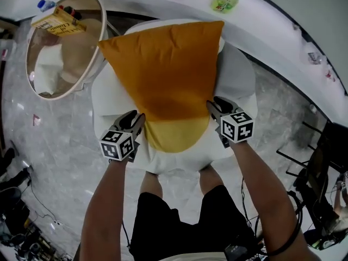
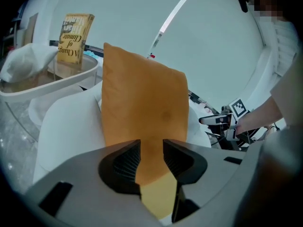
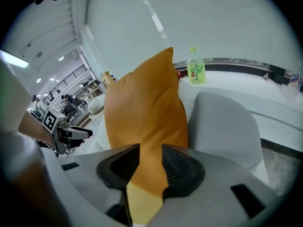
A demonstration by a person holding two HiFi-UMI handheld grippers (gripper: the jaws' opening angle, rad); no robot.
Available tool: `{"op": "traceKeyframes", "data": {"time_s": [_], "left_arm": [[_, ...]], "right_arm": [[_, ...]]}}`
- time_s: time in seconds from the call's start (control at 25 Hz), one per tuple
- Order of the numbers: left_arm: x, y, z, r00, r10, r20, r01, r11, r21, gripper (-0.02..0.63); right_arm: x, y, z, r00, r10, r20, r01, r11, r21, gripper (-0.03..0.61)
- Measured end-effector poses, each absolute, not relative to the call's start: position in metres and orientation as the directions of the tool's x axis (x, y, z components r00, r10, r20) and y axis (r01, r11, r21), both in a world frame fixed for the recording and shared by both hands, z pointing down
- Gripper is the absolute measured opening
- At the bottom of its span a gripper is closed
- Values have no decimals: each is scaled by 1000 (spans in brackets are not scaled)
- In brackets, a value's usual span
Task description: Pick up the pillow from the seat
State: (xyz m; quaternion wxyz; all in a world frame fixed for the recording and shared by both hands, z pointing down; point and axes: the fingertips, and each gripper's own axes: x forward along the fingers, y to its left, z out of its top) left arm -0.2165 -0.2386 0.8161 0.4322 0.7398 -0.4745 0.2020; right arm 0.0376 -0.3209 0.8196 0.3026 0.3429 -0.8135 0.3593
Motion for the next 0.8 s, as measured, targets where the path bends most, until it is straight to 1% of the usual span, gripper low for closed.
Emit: {"op": "traceKeyframes", "data": {"time_s": [0.04,0.08,0.16,0.24,0.32,0.4,0.48,0.56,0.68,0.76,0.8], "left_arm": [[-220,-243,819,460,-532,711,-881,-175,439,156],[-222,-248,822,452,-537,712,-885,-174,431,178],[-226,-260,826,440,-547,712,-892,-175,417,216],[-228,-270,829,438,-546,715,-895,-184,407,230],[-229,-282,831,444,-533,720,-894,-207,397,278],[-233,-296,830,443,-533,721,-895,-227,383,308],[-240,-308,828,433,-545,718,-900,-225,372,333],[-248,-317,828,428,-552,715,-902,-218,371,375],[-254,-324,831,430,-551,715,-902,-229,366,394],[-258,-327,835,424,-550,720,-905,-225,361,403],[-259,-329,837,422,-549,721,-906,-218,364,420]], "right_arm": [[36,-325,821,-581,-343,738,-777,503,-378,165],[35,-330,823,-580,-347,737,-780,498,-380,186],[34,-339,826,-579,-356,733,-784,490,-381,197],[32,-346,829,-581,-361,729,-783,494,-379,204],[29,-354,831,-585,-364,725,-778,504,-375,210],[28,-364,832,-588,-377,716,-778,507,-371,222],[26,-373,829,-600,-397,695,-774,507,-379,244],[22,-381,824,-620,-408,670,-763,512,-395,276],[20,-394,820,-631,-416,655,-756,522,-396,299],[23,-402,820,-627,-419,657,-758,524,-389,301],[24,-405,821,-628,-415,658,-756,528,-387,302]]}}
